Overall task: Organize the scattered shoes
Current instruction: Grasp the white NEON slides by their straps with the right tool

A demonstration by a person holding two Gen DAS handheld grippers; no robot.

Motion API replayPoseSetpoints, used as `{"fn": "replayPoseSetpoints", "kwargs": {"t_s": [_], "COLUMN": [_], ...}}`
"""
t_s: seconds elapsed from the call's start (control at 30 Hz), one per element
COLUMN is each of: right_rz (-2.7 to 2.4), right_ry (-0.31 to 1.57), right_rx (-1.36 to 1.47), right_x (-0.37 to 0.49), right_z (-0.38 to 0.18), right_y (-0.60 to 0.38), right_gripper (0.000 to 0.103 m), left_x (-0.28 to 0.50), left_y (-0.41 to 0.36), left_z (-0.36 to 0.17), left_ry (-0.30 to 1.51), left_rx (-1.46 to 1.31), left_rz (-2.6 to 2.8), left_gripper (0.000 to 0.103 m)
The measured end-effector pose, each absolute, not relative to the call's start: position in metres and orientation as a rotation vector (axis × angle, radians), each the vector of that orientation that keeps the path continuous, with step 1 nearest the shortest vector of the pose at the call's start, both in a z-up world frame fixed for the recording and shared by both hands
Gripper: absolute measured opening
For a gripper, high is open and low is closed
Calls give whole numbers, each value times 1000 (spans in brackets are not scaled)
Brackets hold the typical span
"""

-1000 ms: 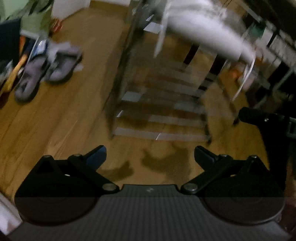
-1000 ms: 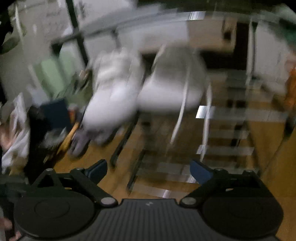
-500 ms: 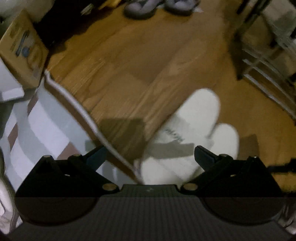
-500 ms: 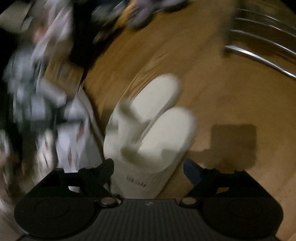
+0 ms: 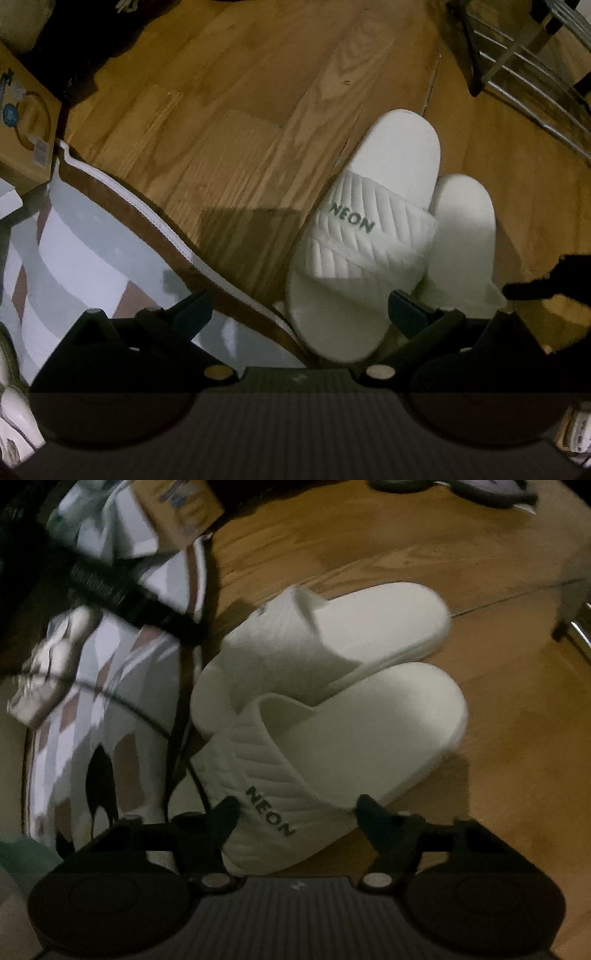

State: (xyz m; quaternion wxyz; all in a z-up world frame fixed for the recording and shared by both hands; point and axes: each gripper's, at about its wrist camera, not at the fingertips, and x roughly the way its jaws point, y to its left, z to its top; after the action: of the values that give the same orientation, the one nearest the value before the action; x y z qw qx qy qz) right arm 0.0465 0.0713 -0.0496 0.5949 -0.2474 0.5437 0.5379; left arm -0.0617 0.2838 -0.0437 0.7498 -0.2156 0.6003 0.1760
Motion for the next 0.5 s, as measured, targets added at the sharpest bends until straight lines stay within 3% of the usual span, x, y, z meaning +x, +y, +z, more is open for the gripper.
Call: {"fn": "replayPoseSetpoints", "kwargs": {"t_s": [0.17,0.3,0.37,0.4,0.43,0.5], "right_rz": [1189,1163,1186,1196,1195,1179], "right_ry": [1229,1093,1083,1081,1075,1037], "right_rx": [-582,-739,-735,-718,-724,-781], "right_x": [61,30,16,6,4,-14], "right_z": [-43,-30,-30,-30,-32,-43], "right_y": [80,79,75,71,71,71], "right_gripper": [54,54,67,83,91,91], "left_x": [-65,-73,-79,-79,-82,-88], "left_y": [283,283,290,292,295,300], "left_z": [-26,-22,-22,-21,-19,-14], "left_ry": [1272,1275,1273,1271,1267,1250], "left_rx": [-451,-386,-413,-416,-422,-433], "left_rz": [362,416,434,436,443,466], "left_gripper": [103,103,103,103,103,103]}}
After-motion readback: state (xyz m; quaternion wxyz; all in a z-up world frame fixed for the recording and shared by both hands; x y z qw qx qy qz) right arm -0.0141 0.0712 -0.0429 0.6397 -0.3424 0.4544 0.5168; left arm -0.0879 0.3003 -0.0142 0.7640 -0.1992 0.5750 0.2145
